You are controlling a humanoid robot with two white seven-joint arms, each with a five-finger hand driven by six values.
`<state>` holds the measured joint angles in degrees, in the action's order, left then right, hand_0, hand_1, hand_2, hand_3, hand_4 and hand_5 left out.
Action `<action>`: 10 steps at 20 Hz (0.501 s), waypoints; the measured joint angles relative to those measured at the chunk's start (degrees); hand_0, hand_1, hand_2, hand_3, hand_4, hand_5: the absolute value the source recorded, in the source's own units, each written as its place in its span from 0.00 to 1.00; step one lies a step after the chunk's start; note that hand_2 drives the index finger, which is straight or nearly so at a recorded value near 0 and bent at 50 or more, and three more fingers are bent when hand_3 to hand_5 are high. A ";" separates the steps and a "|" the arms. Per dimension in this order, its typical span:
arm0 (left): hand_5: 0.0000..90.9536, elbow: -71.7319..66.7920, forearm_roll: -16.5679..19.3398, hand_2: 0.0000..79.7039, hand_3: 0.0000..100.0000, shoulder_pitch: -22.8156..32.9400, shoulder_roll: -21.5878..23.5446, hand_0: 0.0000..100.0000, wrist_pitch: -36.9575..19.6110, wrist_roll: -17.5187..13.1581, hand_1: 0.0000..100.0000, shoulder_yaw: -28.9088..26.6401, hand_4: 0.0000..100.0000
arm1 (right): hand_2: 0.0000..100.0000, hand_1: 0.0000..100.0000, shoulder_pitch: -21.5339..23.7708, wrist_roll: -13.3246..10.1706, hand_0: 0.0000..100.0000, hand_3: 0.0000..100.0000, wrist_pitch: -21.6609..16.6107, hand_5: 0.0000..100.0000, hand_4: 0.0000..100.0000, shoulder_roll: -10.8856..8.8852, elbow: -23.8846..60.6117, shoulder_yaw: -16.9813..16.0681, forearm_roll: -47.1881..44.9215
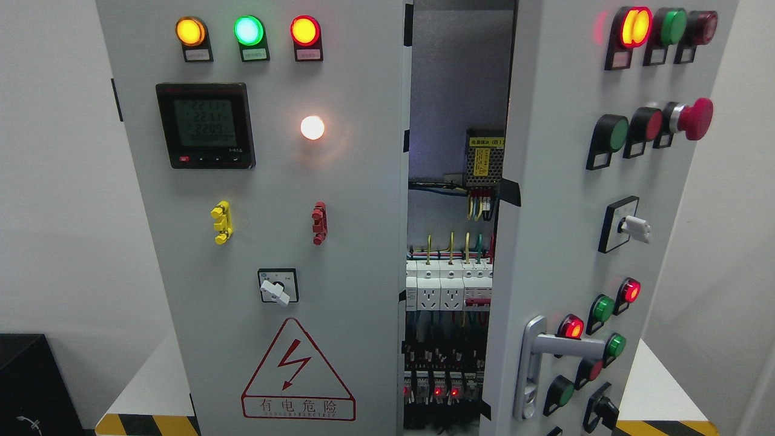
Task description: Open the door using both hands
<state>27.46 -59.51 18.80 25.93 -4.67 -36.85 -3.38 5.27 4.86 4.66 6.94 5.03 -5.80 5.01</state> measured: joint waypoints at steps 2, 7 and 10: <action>0.00 3.28 -12.77 0.00 0.00 3.82 8.99 0.00 -0.10 -9.32 0.00 -2.27 0.00 | 0.00 0.00 0.00 0.00 0.00 0.00 0.00 0.00 0.00 0.00 -0.01 0.00 0.00; 0.00 9.86 -28.11 0.00 0.00 7.29 26.81 0.00 0.07 -24.58 0.00 -8.34 0.00 | 0.00 0.00 0.00 0.00 0.00 0.00 0.00 0.00 0.00 0.01 -0.02 0.00 0.00; 0.00 14.30 -29.76 0.00 0.00 5.53 34.16 0.00 0.41 -28.21 0.00 -11.13 0.00 | 0.00 0.00 0.00 0.00 0.00 0.00 0.00 0.00 0.00 0.01 -0.01 0.00 0.00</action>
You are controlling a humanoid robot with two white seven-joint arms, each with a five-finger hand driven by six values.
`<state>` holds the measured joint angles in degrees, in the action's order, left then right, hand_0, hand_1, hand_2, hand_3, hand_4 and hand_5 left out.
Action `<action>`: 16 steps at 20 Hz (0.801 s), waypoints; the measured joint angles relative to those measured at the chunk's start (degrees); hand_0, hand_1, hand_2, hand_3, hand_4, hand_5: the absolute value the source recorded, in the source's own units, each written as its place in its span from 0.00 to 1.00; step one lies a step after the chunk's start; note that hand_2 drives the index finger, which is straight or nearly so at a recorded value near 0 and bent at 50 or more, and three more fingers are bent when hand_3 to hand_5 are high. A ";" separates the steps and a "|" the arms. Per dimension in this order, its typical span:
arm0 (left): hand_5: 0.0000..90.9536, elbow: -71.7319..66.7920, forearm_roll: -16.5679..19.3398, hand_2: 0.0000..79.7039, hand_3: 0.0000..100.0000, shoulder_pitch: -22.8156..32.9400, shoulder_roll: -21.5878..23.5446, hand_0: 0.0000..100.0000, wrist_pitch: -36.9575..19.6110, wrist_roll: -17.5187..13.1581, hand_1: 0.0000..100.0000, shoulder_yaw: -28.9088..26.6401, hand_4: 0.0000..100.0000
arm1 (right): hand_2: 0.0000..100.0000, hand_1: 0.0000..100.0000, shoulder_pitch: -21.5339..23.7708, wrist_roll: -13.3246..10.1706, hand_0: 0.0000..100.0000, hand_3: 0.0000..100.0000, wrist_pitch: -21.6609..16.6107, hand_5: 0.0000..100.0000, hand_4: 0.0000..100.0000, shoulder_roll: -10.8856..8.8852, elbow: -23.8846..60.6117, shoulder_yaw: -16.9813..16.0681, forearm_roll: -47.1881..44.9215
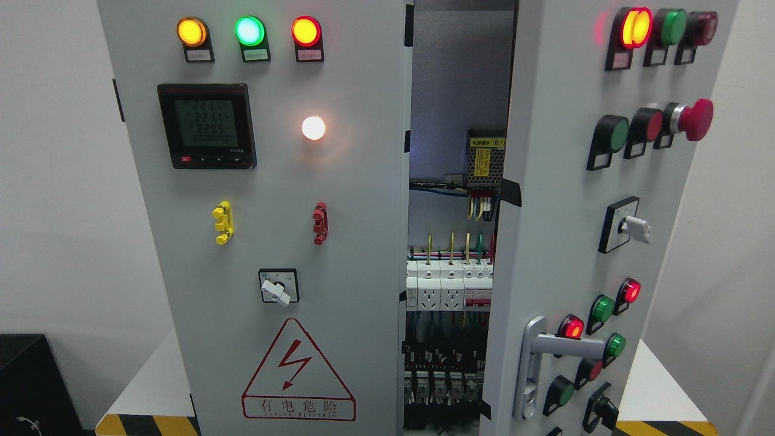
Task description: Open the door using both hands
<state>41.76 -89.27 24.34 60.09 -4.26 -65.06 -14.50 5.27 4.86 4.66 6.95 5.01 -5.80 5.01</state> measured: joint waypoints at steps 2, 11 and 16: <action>0.00 3.14 -0.58 0.00 0.00 -1.33 4.03 0.00 0.25 -1.51 0.00 -1.42 0.00 | 0.00 0.00 0.00 0.00 0.00 0.00 0.00 0.00 0.00 0.01 0.00 0.00 0.00; 0.00 19.01 -1.45 0.00 0.00 -28.26 17.09 0.00 16.16 -2.70 0.00 4.31 0.00 | 0.00 0.00 0.00 0.00 0.00 0.00 0.00 0.00 0.00 0.02 0.01 0.00 0.00; 0.00 28.34 -1.91 0.00 0.00 -60.18 21.65 0.00 18.61 -3.00 0.00 23.36 0.00 | 0.00 0.00 0.00 0.01 0.00 0.00 0.00 0.00 0.00 0.02 0.00 0.00 0.00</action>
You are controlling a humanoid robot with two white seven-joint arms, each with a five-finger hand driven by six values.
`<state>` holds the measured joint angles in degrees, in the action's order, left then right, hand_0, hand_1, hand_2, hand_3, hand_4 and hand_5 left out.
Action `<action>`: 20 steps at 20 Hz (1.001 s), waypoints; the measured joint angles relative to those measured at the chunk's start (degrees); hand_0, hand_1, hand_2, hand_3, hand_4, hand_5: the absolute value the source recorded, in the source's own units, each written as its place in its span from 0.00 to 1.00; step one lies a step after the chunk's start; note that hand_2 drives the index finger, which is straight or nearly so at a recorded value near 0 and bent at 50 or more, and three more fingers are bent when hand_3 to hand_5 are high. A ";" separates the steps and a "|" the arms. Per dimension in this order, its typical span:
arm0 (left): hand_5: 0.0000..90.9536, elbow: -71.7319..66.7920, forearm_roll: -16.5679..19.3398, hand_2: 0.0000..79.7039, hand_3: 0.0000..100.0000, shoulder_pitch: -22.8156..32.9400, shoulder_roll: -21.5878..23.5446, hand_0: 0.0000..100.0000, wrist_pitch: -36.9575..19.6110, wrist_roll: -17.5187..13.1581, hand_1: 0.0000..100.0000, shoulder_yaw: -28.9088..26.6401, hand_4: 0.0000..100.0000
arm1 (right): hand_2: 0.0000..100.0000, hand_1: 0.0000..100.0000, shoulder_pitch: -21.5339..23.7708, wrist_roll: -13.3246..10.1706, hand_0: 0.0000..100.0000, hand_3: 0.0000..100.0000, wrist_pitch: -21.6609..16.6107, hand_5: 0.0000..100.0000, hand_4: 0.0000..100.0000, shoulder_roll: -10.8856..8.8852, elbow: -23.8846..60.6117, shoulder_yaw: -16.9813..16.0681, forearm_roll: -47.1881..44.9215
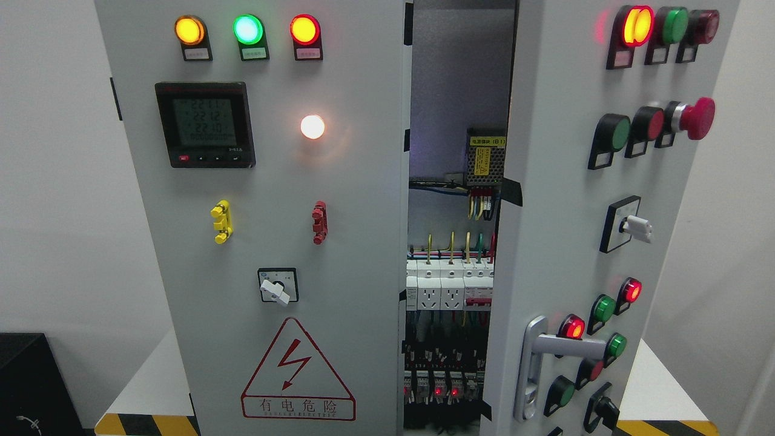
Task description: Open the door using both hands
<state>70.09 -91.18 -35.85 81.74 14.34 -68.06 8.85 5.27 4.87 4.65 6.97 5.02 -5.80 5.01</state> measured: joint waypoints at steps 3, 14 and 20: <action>0.00 4.85 -0.09 0.00 0.00 -17.19 0.42 0.00 0.54 0.28 0.00 14.15 0.00 | 0.00 0.00 0.00 0.00 0.00 0.00 0.00 0.00 0.00 0.01 -0.01 0.00 0.00; 0.00 14.54 -1.41 0.00 0.00 -54.23 -9.79 0.00 -2.94 11.70 0.00 58.98 0.00 | 0.00 0.00 0.00 0.00 0.00 0.00 0.00 0.00 0.00 0.00 -0.01 0.00 0.00; 0.00 15.72 -2.93 0.00 0.00 -60.31 -20.28 0.00 -8.52 14.35 0.00 70.14 0.00 | 0.00 0.00 0.00 0.00 0.00 0.00 0.00 0.00 0.00 0.00 0.00 0.00 0.00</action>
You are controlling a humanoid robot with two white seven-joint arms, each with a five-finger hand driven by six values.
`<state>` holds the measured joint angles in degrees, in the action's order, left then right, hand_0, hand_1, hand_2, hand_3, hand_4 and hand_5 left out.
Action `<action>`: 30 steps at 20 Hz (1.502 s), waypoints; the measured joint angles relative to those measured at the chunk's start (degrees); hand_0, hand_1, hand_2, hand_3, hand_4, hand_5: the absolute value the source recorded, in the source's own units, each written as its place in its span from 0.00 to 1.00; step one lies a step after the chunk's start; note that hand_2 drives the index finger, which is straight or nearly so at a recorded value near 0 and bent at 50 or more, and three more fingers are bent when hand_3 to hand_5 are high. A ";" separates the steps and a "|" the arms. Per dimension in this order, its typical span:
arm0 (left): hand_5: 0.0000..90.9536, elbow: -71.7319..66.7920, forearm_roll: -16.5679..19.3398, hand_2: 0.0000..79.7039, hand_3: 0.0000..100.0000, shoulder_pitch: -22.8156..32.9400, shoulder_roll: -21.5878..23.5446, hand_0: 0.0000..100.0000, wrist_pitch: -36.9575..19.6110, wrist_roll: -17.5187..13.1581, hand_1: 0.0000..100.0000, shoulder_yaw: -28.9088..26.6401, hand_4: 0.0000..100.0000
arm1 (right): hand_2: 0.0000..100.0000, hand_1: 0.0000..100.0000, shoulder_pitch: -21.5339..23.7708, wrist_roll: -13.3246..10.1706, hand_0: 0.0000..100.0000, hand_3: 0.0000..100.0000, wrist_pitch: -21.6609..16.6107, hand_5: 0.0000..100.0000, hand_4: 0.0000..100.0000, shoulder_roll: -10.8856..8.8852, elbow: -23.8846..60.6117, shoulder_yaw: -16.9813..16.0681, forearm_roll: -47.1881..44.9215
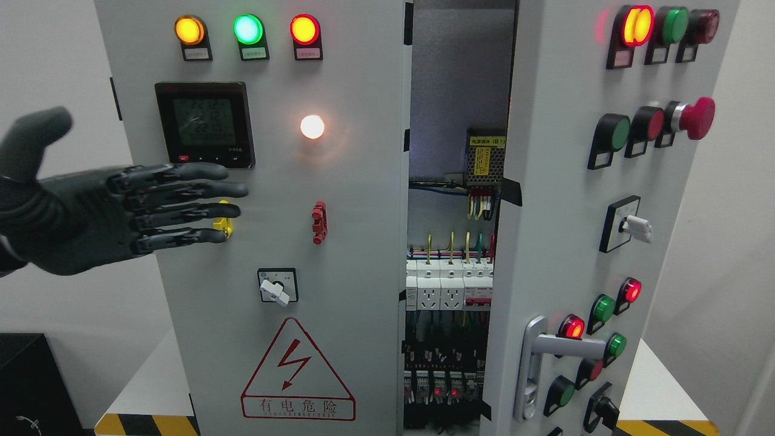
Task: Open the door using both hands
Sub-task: 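Reach the left hand into the gap between the two doors, then push the push-button door outward with the left hand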
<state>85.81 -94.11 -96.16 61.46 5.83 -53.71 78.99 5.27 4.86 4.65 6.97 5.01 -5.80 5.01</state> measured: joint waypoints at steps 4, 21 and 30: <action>0.00 -1.97 -2.10 0.00 0.00 -1.40 -8.04 0.00 -0.43 3.04 0.00 2.85 0.00 | 0.00 0.00 0.00 0.00 0.00 0.00 0.00 0.00 0.00 0.00 -0.01 0.00 0.00; 0.00 -10.86 -1.47 0.00 0.00 1.89 -39.86 0.00 0.80 14.80 0.00 -2.11 0.00 | 0.00 0.00 0.00 0.00 0.00 0.00 0.00 0.00 0.00 -0.02 0.02 0.00 0.00; 0.00 -9.60 5.80 0.00 0.00 3.15 -50.22 0.00 1.36 31.35 0.00 -6.28 0.00 | 0.00 0.00 0.00 0.01 0.00 0.00 0.00 0.00 0.00 -0.01 0.01 0.00 0.00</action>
<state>76.21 -88.31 -93.01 11.24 7.18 -22.36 72.72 5.27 4.87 4.65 6.96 5.03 -5.80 5.01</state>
